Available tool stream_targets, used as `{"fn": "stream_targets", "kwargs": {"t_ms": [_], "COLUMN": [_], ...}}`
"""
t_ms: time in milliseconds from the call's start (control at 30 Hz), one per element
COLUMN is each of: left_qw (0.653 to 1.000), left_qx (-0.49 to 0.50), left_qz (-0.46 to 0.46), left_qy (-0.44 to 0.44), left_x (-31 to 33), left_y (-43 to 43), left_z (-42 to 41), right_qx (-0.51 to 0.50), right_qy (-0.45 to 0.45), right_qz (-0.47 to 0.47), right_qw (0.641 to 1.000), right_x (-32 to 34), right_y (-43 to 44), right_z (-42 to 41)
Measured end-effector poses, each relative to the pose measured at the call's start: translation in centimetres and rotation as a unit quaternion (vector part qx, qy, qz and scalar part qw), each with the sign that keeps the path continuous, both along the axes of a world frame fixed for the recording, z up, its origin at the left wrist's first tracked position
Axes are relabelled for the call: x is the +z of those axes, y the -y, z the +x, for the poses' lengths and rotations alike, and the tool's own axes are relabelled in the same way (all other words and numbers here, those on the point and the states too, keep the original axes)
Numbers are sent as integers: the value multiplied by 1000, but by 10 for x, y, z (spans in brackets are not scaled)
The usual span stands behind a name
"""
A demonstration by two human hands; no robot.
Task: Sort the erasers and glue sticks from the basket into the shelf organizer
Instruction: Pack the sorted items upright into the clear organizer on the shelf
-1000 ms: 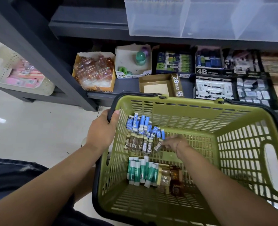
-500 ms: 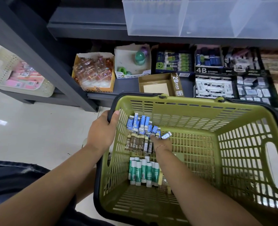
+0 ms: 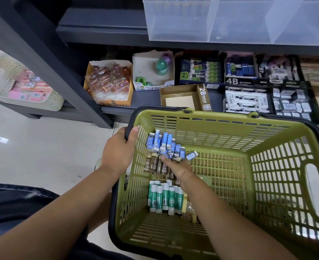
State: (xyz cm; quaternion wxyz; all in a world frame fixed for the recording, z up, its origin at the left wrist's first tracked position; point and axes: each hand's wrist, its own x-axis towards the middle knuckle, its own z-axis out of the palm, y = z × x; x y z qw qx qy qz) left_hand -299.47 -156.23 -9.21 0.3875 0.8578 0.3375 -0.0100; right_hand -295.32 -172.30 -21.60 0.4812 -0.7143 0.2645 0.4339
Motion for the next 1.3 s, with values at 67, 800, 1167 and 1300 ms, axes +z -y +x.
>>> {"fn": "stream_targets", "kwargs": {"t_ms": [67, 800, 1167, 1300], "left_qw": [1000, 1000, 962, 979], "left_qx": [-1, -8, -87, -65], "left_qz": [3, 22, 202, -110], "left_qy": [-2, 4, 162, 158], "left_x": [0, -1, 17, 56], "left_y": [0, 0, 14, 74], "left_z": [0, 0, -1, 10], "right_qx": [8, -85, -72, -103], "right_qy": [-12, 39, -24, 20], "right_qz": [10, 45, 242, 382], "right_qw": [1000, 995, 967, 918], "right_x": [-4, -2, 81, 141], "right_y": [2, -10, 32, 49], "right_z": [-2, -13, -7, 9]}}
